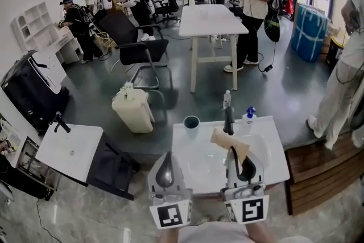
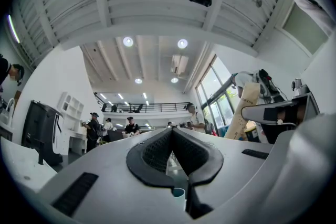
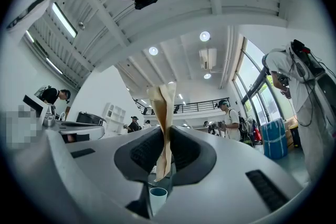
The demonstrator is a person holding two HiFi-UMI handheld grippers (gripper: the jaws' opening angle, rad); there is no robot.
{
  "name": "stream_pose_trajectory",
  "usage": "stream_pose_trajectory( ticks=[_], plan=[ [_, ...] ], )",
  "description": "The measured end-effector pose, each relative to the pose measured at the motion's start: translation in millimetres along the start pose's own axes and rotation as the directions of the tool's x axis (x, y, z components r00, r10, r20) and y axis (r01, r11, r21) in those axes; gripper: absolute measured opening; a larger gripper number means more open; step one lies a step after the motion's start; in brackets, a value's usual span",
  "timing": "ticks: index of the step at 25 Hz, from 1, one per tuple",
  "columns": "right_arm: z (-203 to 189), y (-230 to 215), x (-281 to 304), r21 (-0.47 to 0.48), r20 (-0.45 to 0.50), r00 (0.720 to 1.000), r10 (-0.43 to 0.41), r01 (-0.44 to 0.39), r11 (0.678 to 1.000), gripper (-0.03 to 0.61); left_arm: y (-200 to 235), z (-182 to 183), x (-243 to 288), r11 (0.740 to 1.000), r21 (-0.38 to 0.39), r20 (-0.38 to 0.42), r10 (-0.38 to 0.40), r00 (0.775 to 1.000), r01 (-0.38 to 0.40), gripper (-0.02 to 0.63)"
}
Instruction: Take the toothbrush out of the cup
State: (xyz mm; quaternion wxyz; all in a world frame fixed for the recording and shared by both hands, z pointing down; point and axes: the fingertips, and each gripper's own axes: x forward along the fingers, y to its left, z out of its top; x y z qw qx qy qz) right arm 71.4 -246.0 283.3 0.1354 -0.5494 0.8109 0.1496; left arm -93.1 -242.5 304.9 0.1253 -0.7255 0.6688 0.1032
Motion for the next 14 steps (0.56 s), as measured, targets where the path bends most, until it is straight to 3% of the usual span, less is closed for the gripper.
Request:
stream_pose_trajectory(
  ticks=[14],
  plan=[
    [-6.7, -4.8, 1.5, 0.033, -0.013, 1.000, -0.008, 0.009, 0.999, 0.037, 3.5, 0.6, -1.2, 1.000, 0.002, 0.003, 0.009, 1.000, -0.009, 0.015]
  ],
)
